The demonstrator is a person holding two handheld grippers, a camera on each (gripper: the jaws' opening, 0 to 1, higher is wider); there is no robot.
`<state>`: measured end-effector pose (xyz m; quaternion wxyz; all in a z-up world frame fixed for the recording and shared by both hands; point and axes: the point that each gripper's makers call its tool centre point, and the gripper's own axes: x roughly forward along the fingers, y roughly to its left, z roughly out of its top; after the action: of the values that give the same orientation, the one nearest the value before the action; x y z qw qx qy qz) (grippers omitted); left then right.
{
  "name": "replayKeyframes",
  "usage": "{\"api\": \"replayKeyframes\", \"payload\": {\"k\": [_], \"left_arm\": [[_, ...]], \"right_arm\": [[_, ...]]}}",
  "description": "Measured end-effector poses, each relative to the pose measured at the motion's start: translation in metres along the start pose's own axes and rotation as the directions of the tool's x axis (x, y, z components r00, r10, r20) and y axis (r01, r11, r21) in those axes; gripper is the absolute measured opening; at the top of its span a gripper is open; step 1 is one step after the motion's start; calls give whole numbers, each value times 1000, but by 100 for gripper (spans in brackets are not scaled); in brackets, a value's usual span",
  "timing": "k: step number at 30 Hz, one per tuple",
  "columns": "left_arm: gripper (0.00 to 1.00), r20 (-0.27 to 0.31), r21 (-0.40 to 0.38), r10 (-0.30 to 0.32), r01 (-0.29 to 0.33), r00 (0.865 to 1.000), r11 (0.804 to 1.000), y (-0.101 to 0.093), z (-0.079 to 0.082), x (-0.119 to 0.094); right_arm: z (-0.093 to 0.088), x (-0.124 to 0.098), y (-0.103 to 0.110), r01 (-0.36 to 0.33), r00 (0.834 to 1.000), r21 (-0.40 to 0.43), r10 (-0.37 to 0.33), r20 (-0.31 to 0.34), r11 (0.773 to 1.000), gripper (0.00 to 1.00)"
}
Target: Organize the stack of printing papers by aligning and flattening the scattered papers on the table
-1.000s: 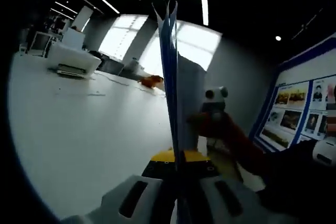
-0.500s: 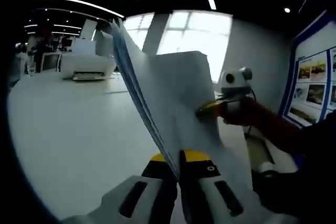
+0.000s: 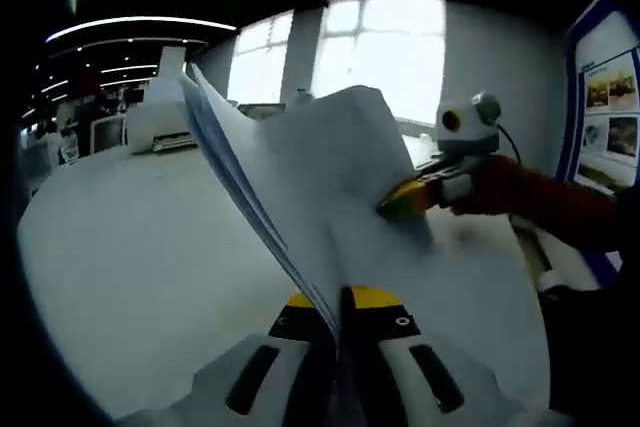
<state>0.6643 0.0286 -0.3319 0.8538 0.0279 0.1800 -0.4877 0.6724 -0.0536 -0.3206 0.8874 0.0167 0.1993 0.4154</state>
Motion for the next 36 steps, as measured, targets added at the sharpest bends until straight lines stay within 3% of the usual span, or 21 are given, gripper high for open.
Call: {"api": "replayKeyframes", "payload": {"k": [10,14,16,19,20,21,22,23,24,25,27,30,32,36], "left_arm": [[6,-7,50,3,-2,1000,999,-1,-7,4],[6,-12,48,-13,14,1000,999,-2,-9,6],[6,-15,42,-22,23,1000,999,-2,-10,6],[6,-18,28,-29,30,999,999,-2,-10,7],[6,-19,28,-32,33,999,999,-2,-10,8],[6,-19,26,-39,40,999,999,-3,-10,8],[6,-23,5,-50,50,998,999,-3,-10,9],[6,-22,-6,-58,58,998,998,-3,-10,9],[6,-28,-18,-58,58,998,998,-2,-10,9],[6,-30,-24,-60,59,998,998,-2,-10,9],[6,-30,-29,-63,62,998,998,-2,-10,10],[6,-30,-35,-65,64,997,997,0,-10,10],[6,-31,-39,-67,66,997,997,1,-10,11],[6,-34,-58,-74,72,997,996,6,-9,13]], "right_arm": [[-10,3,-8,34,999,3,-34,28,999,5],[-12,-4,-19,81,995,5,-81,56,997,16],[-10,-10,-26,110,990,15,-111,84,994,16],[4,-24,-35,144,970,59,-153,191,988,20],[13,-36,-46,195,942,90,-212,261,977,20],[15,-38,-49,205,934,99,-225,276,974,20],[20,-47,-57,237,909,128,-266,320,963,22],[24,-50,-59,255,896,110,-278,348,961,23],[26,-50,-56,260,894,84,-272,356,962,24],[27,-46,-49,250,903,37,-247,351,967,25],[23,-30,-29,209,939,-91,-174,298,974,26],[13,-9,-12,149,972,-171,-112,208,974,27],[10,2,-13,106,983,-174,-77,166,979,28],[4,12,-15,93,990,-173,-72,120,981,28]]}}
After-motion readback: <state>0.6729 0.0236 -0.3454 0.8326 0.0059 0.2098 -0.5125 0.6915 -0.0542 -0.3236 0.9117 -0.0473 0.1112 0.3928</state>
